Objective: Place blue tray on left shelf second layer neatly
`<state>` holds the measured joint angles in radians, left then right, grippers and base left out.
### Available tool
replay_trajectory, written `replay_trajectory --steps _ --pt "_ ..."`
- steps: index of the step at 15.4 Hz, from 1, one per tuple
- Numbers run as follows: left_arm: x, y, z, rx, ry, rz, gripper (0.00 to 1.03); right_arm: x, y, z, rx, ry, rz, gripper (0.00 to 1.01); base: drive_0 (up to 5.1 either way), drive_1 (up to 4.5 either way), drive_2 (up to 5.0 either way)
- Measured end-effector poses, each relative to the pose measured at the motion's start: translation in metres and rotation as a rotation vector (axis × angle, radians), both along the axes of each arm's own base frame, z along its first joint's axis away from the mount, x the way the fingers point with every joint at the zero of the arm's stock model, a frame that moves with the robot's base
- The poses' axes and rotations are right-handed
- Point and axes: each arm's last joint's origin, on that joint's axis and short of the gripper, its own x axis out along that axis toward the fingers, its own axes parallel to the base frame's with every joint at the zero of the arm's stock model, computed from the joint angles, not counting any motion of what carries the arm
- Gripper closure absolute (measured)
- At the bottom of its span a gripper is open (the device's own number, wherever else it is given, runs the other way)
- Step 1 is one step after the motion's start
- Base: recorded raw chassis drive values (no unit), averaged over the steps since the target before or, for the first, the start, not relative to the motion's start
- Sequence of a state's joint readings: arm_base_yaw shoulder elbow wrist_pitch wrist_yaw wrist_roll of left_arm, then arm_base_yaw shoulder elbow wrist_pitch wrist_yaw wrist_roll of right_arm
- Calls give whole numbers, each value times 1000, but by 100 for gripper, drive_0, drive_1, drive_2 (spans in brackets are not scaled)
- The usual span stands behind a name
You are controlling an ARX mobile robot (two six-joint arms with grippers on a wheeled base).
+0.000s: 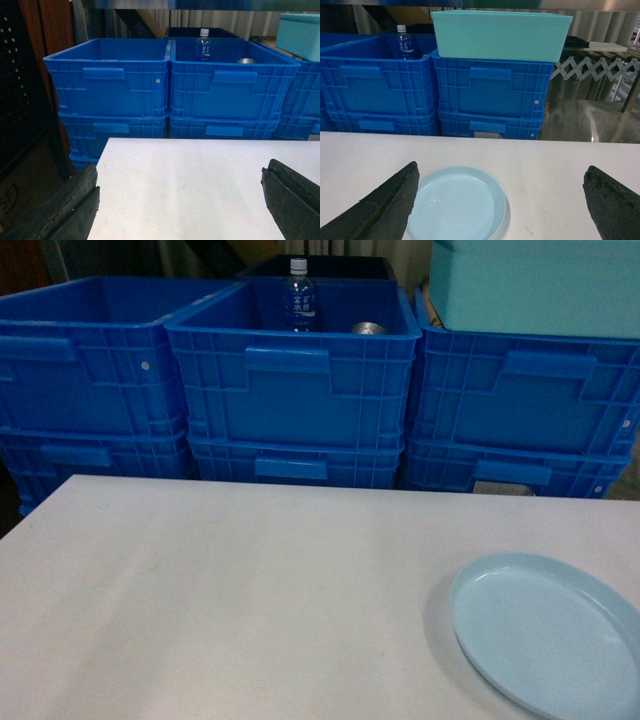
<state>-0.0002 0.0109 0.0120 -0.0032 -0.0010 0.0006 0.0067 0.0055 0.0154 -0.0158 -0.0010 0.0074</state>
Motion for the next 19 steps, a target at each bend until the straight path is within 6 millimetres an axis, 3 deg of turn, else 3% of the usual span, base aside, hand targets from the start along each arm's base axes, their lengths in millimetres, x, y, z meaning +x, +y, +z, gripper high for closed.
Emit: replay_trajectory --steps 19 --pt "0 0 0 0 0 0 5 0 0 0 0 0 0 3 0 0 0"
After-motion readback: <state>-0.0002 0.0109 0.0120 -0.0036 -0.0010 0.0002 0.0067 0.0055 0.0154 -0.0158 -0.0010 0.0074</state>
